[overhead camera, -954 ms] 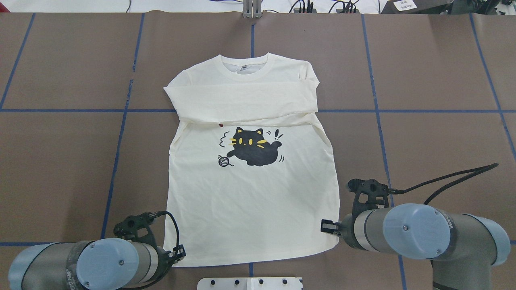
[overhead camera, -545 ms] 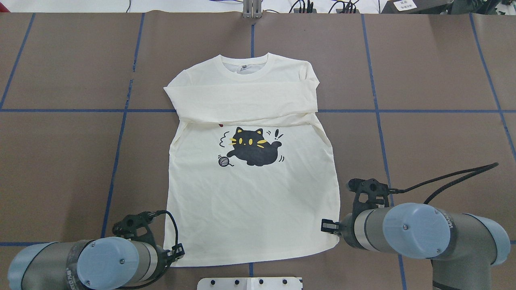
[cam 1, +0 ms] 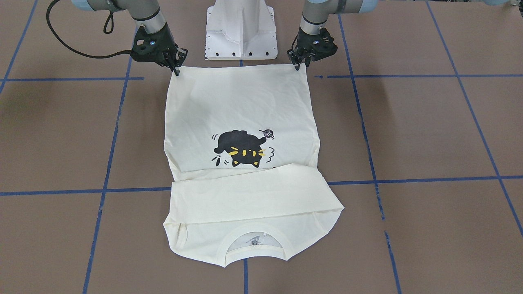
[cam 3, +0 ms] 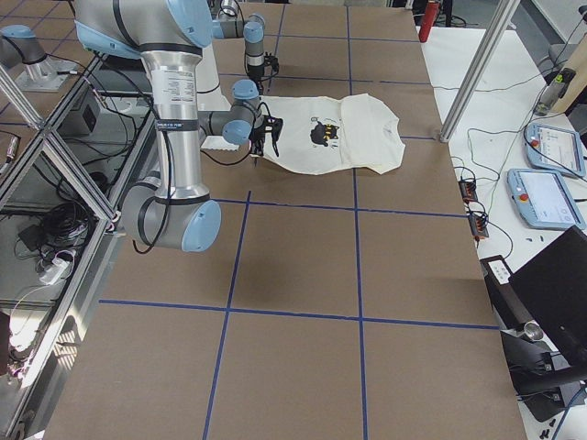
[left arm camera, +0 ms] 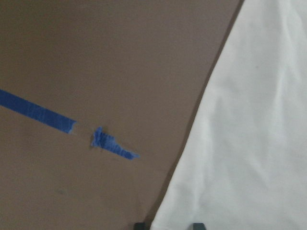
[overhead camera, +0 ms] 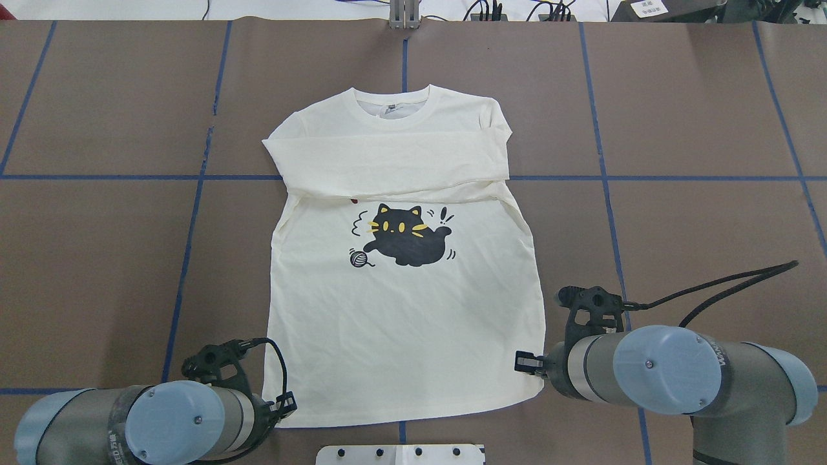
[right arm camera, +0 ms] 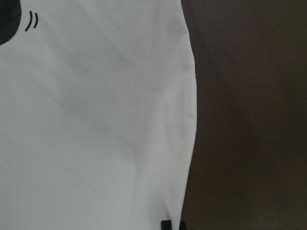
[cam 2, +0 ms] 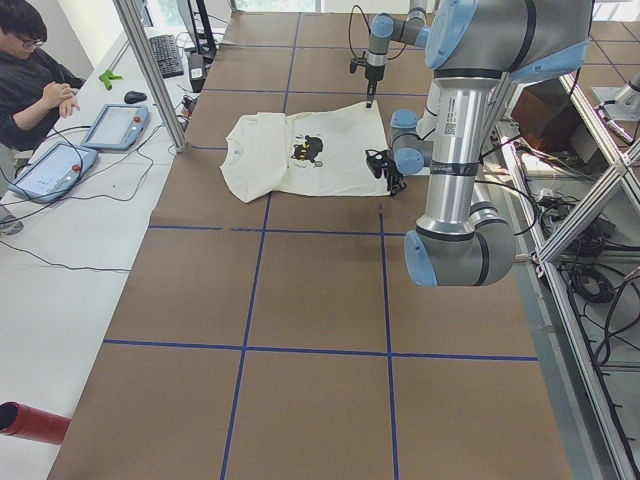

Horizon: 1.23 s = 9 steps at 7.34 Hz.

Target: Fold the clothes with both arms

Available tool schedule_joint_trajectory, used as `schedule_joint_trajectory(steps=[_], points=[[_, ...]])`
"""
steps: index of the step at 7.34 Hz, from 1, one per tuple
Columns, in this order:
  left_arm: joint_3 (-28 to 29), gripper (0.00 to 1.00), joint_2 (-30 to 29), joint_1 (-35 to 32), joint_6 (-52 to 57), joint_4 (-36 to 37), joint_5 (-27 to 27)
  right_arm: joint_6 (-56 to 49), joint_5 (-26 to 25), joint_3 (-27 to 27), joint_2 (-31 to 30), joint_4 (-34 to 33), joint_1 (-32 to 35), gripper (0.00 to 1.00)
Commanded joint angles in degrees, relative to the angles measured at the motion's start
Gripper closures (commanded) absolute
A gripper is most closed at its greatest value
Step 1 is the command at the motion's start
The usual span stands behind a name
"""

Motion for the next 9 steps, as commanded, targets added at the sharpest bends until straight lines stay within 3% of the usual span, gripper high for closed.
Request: schedule_joint_trajectory(steps=[1,2,6,9], points=[[-0.09,0.91,-0.04,0.05,0.0,-0.07,0.0,0.01,0.0,-0.02,-0.06,0.0,0.0,1.0],[-0.09,1.0,-0.04,-0.03,0.26,-0.07,0.0,0.01,0.0,0.07,-0.06,0.0,0.0,1.0],[-2.98,1.0,0.4,-0.56,0.88,0.1,0.09,0.01,0.35,1.21,-0.41,0.0,0.17,1.0],[-9.47,1.0,1.37,0.14,6.22,5.88,0.0,0.54,2.45,6.2,-4.87,-0.09,0.09,1.0]])
